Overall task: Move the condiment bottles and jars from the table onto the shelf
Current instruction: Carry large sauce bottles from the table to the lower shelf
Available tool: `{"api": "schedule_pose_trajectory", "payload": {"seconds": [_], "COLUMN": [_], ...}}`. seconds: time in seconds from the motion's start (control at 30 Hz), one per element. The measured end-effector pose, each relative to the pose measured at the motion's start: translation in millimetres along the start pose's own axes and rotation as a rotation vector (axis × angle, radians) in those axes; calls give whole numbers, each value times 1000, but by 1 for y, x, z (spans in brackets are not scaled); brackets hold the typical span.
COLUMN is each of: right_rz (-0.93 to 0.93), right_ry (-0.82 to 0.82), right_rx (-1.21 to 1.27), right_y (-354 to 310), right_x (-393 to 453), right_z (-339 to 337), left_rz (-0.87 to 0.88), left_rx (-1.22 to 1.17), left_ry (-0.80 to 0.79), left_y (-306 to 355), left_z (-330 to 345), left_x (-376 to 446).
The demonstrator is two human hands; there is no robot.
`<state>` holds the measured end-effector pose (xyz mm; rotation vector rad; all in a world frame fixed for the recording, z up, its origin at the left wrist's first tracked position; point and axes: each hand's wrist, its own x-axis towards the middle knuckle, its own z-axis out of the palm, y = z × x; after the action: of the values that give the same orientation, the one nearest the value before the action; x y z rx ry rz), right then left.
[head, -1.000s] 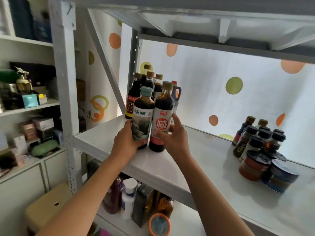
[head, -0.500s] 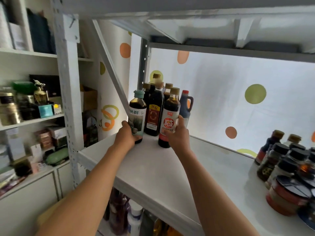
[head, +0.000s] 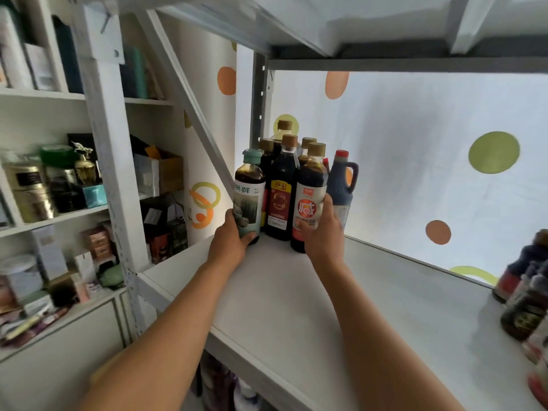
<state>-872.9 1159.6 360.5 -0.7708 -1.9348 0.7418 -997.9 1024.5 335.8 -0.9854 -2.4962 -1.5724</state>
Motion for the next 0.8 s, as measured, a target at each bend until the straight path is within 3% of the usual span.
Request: {"api": "schedule_pose_trajectory", "payload": {"seconds": [0.57, 0.73, 0.8], "right_rz": [-36, 56, 124], "right_ry": [44, -36, -123], "right_rx": [-92, -184, -304], "right_y": [19, 17, 14], "right_x": [-1, -16, -32], "right_z": [15, 6, -3], "left_rz": [-19, -152, -104], "left_rx": [65, 326, 480], "left_ry": [-20, 84, 45], "left_y": [-17, -6, 1], "left_z": [8, -1, -7], "left_x": [13, -11, -29]}}
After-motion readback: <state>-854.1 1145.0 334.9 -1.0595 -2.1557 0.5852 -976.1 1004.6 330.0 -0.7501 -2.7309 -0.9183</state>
